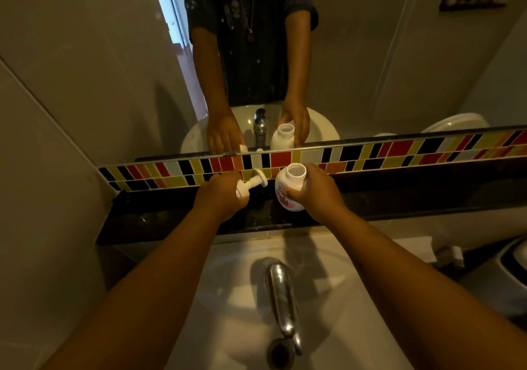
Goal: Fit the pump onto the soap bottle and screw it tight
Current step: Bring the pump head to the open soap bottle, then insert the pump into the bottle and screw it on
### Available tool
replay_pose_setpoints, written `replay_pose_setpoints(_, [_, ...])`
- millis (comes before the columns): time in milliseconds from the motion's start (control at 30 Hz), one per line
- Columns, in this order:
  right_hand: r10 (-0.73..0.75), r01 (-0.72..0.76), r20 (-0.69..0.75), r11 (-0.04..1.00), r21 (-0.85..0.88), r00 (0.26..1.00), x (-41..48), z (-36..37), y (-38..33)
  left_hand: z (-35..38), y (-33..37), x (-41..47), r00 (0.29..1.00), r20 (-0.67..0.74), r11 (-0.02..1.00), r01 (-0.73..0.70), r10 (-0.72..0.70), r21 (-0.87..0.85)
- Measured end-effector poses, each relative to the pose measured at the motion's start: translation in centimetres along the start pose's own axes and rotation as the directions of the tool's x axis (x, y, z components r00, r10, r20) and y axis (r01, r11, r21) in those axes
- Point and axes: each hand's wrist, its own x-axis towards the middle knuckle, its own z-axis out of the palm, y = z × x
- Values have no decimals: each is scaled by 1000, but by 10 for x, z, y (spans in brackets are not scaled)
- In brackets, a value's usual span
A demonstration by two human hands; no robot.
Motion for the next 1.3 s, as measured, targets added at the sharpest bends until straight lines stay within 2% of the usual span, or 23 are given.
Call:
replay_pose_setpoints(133, [-7, 7, -8, 999, 49, 1000, -7, -2, 0, -25, 9, -2, 1000, 23, 958, -6, 13, -286])
replay_pose_setpoints(300, [18, -16, -18, 996, 91, 1000, -10, -3, 0, -61, 41, -8, 997, -13, 785, -70, 79, -616])
replay_pose_setpoints(467, [27, -27, 2, 988, 150, 1000, -14, -4, 2, -81, 68, -5, 988, -82, 612, -146, 131, -777])
replay_pose_setpoints(600, [27, -28, 9, 983, 181, 1000, -15, -4, 4, -77, 86, -3, 988, -28, 479, -98, 151, -873])
replay_pose_setpoints(733, [41, -42, 6, 984, 172, 999, -14, -4, 2, -57, 87, 2, 985, 35, 425, -41, 169, -904])
replay_pose_setpoints(800, [47, -46, 0, 984, 173, 999, -14, -3, 2, -47, 86, 4, 982, 64, 446, -23, 179, -895])
replay_pose_setpoints(1067, [30, -28, -9, 986, 164, 1000, -15, -4, 3, -19, 75, 9, 942, 210, 650, -11, 262, -760])
replay_pose_setpoints(1300, [39, -38, -5, 985, 168, 999, -14, -3, 2, -17, 73, 14, 916, 253, 717, -50, 310, -696])
